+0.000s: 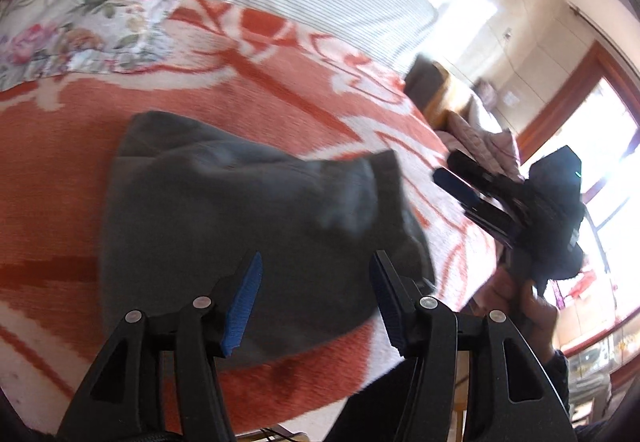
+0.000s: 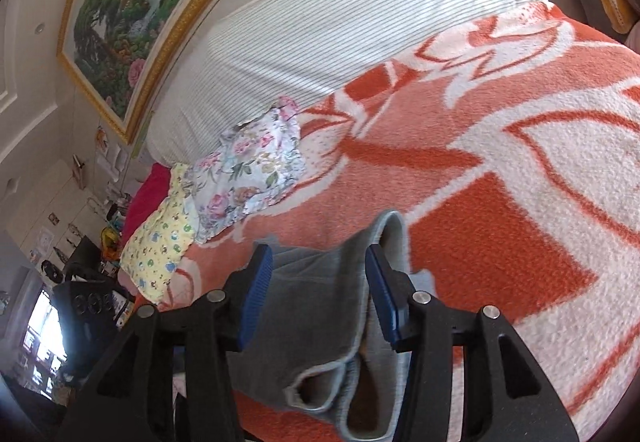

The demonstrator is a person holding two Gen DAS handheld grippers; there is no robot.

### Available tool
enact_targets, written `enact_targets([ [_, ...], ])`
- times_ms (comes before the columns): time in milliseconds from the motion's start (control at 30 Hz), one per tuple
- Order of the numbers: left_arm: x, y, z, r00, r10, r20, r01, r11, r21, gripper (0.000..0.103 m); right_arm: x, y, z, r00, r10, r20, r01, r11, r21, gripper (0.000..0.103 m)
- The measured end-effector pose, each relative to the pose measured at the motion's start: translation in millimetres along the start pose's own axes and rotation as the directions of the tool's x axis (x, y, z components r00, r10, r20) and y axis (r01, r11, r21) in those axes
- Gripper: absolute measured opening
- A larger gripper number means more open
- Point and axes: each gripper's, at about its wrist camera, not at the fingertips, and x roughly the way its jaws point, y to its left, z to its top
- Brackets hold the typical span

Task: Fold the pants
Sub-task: 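Lay the grey bundle on the blanket and open both grippers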

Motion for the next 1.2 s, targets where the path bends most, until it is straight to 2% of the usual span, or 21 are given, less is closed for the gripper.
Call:
enact_targets([
  [67,-6.9,18.7,9.2,0.999,0.039,0.022,-0.038,0.999,-0.019,0.058,8.2,8.5,-0.8,1.0,0.023,-0.018,-0.023,1.0,-0.002,0.05],
  [133,-9.2,28.4,17.1,0.997,0.069,0.037,-0.068,0.998,-0.012,0.063,20.6,19.3,-2.4,0.999,0.035,-0.04,-0.035,0.999,-0.014,0.05],
  [233,-9.0,37.5,27.7,0.987,0.143,0.069,-0.145,0.989,0.019,0.065,38.5,34.6,-6.5,0.997,0.041,-0.07,-0.044,0.999,-0.032,0.056],
  [300,-5.1,40.8,31.5,0.984,0.169,0.062,-0.171,0.985,0.026,0.065,49.2,44.0,-10.4,0.995,0.041,-0.089,-0.046,0.998,-0.052,0.061],
  [500,22.7,48.9,30.0,0.986,0.168,-0.013,-0.168,0.985,0.03,0.065,71.6,44.8,-29.9,0.981,-0.058,-0.184,0.041,0.994,-0.097,0.061],
  [567,32.4,48.4,25.7,0.986,0.165,-0.035,-0.164,0.986,0.033,0.065,69.8,36.4,-37.6,0.97,-0.127,-0.208,0.103,0.987,-0.124,0.061],
  [667,46.1,44.5,24.8,0.985,0.167,-0.051,-0.165,0.985,0.052,0.065,59.7,20.3,-43.1,0.959,-0.182,-0.218,0.153,0.978,-0.144,0.061],
  [800,77.0,42.9,29.1,0.978,0.184,-0.099,-0.176,0.981,0.081,0.067,51.6,9.5,-57.2,0.928,-0.298,-0.225,0.245,0.941,-0.235,0.061],
  [900,101.0,41.0,24.7,0.971,0.2,-0.128,-0.188,0.977,0.1,0.076,54.6,6.2,-75.8,0.903,-0.371,-0.219,0.293,0.901,-0.319,0.061],
  [1000,105.0,37.3,19.4,0.967,0.227,-0.114,-0.214,0.97,0.119,0.078,53.1,6.3,-83.5,0.898,-0.392,-0.198,0.309,0.885,-0.349,0.061],
  [1200,81.6,42.7,17.1,0.97,0.216,-0.114,-0.207,0.974,0.09,0.078,39.3,6.2,-73.0,0.91,-0.368,-0.191,0.309,0.909,-0.28,0.061],
])
